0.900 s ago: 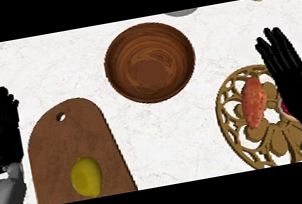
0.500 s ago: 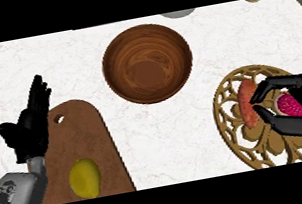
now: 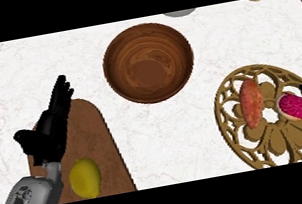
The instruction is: Pick the cupcake from the placemat and place it in the bowl
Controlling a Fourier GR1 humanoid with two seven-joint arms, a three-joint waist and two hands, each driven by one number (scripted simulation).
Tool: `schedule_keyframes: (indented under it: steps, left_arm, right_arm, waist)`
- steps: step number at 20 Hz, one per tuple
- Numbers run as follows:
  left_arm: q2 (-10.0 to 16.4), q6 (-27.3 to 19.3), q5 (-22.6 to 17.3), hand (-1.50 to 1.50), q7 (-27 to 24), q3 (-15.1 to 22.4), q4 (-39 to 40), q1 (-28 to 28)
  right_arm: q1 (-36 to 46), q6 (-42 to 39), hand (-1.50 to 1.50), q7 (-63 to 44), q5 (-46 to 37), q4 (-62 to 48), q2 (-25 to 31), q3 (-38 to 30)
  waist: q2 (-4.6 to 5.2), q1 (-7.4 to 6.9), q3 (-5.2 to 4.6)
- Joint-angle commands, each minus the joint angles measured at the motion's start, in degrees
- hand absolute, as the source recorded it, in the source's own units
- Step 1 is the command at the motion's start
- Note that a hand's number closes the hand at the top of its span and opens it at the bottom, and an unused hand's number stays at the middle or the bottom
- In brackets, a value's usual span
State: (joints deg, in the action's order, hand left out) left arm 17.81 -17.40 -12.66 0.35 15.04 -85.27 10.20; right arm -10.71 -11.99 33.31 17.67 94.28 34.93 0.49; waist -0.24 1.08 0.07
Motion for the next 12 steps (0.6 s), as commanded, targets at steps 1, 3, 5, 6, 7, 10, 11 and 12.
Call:
schedule_keyframes:
  steps: [1,3,5,6,7,10,11,12]
  left_arm:
    - [-1.6,-1.0,2.3,0.00,2.9,1.4,-2.4,-0.8]
    - [-1.5,0.5,1.1,0.00,2.2,0.7,-1.2,-0.3]
    - [-1.2,1.6,0.8,0.00,-1.5,0.2,-2.0,-3.6]
    - [-2.2,1.1,1.7,0.00,0.1,-0.1,1.2,1.0]
    - [-0.1,3.0,-0.2,0.00,2.3,-1.2,-2.8,-1.7]
    - [-1.3,2.4,2.2,0.00,-2.7,0.1,-2.1,-5.7]
    - [-1.3,2.5,1.5,0.00,1.9,-0.4,-3.4,-2.2]
    - [-3.8,0.4,3.0,0.00,1.4,-0.1,-0.5,1.6]
  right_arm:
    - [-5.8,-0.6,-1.50,0.7,0.4,8.2,1.9,-5.4]
    - [-4.4,0.7,-1.50,-5.5,2.8,10.5,6.1,-10.6]
    - [-3.9,2.8,-1.50,-10.3,0.3,10.2,7.5,-11.6]
    - [-2.9,1.0,-1.50,-12.0,1.0,9.6,9.6,-13.0]
    - [-3.2,-0.6,-1.50,-14.2,2.9,10.3,10.7,-14.8]
    - [-2.0,-1.7,-1.50,-22.5,3.4,13.3,13.5,-14.3]
    - [1.0,-3.6,-1.50,-25.3,5.3,10.4,14.9,-14.6]
    - [2.1,-2.7,-1.50,-27.6,2.9,11.8,14.6,-10.5]
  waist:
    - [0.04,-0.33,-0.08]
    - [0.02,-0.09,-0.13]
    - [0.07,-0.58,-0.15]
    - [0.19,-0.31,-0.14]
    - [0.10,-0.70,-0.12]
    - [0.08,-1.03,-0.15]
    - [0.17,-1.24,-0.11]
    - [0.31,-1.18,-0.13]
